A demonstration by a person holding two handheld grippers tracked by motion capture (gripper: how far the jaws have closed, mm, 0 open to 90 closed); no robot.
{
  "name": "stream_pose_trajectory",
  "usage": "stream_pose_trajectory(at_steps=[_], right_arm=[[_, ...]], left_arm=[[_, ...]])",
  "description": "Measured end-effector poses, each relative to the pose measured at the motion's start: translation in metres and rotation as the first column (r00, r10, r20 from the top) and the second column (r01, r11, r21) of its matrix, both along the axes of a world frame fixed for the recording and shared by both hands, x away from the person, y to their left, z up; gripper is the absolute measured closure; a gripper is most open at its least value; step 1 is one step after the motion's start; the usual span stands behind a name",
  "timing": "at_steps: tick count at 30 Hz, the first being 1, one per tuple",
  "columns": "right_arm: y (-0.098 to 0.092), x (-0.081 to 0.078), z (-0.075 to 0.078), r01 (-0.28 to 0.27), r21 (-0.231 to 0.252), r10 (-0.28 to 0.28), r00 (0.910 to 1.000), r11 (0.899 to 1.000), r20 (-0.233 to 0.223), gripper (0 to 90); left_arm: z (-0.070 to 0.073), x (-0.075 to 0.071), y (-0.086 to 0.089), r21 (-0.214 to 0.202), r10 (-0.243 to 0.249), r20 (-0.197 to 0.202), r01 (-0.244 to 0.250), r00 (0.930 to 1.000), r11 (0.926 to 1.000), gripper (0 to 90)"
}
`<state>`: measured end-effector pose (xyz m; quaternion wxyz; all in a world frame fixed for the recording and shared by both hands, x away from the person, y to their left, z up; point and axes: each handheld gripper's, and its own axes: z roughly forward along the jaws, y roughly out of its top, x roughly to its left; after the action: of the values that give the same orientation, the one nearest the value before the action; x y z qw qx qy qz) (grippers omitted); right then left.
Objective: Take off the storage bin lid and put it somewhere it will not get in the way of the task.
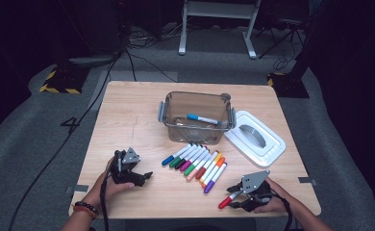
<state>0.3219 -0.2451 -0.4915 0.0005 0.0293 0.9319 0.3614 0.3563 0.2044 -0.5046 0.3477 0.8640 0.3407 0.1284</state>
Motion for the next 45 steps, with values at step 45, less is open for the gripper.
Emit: stream_pose_trajectory(at_steps=[45], right_arm=[[0.001, 0.014, -0.002, 0.08, 0.036, -0.081, 0.9963, 0.996, 0.029, 74.9]], left_arm=[[0.0, 0.0, 0.0, 0.0, 0.001, -0.001, -0.001, 1.0, 1.0, 13.4]])
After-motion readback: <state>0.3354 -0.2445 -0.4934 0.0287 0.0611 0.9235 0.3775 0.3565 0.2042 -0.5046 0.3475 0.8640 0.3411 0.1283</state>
